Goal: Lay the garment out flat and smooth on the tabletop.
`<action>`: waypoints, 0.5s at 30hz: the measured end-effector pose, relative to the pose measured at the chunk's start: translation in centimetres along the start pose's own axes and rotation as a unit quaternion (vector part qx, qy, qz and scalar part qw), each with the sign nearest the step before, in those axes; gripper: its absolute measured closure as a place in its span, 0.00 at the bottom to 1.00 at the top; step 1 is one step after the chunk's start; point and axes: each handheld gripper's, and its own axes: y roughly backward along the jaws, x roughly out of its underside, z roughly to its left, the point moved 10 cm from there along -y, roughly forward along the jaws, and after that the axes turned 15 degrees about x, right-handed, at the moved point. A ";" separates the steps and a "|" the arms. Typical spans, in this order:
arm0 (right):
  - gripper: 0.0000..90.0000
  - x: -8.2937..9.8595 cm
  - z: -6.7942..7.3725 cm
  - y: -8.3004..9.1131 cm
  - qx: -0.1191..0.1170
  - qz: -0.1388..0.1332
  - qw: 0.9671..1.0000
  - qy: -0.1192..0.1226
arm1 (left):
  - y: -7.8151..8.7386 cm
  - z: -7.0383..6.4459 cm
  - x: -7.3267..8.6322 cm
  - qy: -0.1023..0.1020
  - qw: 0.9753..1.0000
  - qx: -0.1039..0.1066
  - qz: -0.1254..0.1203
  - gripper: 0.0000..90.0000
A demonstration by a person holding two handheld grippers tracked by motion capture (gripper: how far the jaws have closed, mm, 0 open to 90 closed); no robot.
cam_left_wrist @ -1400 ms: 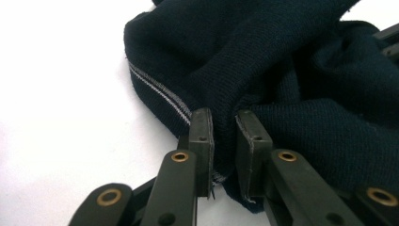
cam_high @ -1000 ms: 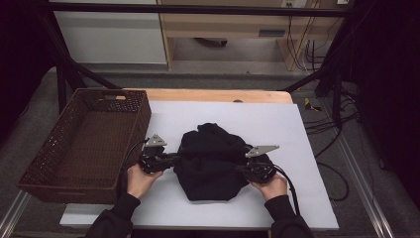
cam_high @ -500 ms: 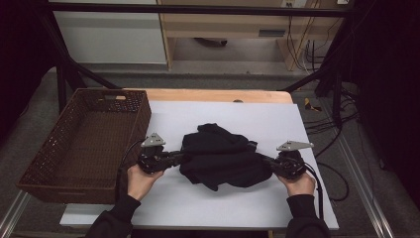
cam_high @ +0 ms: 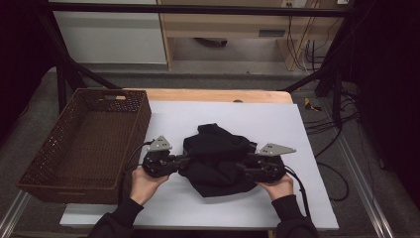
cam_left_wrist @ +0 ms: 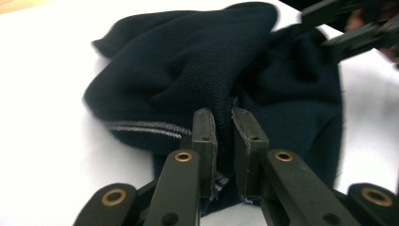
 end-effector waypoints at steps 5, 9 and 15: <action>0.29 0.5 2.5 -1.4 -0.019 0.008 1.000 0.015 | -0.9 -1.5 0.0 -0.013 1.000 0.012 0.008 0.88; 0.31 0.2 3.3 -1.7 -0.014 0.000 1.000 0.024 | -1.6 -2.4 0.3 -0.024 0.999 0.018 0.020 0.88; 0.29 -1.1 2.1 -0.9 0.010 -0.036 0.999 -0.008 | -2.9 -3.4 1.2 -0.037 0.998 0.027 0.043 0.88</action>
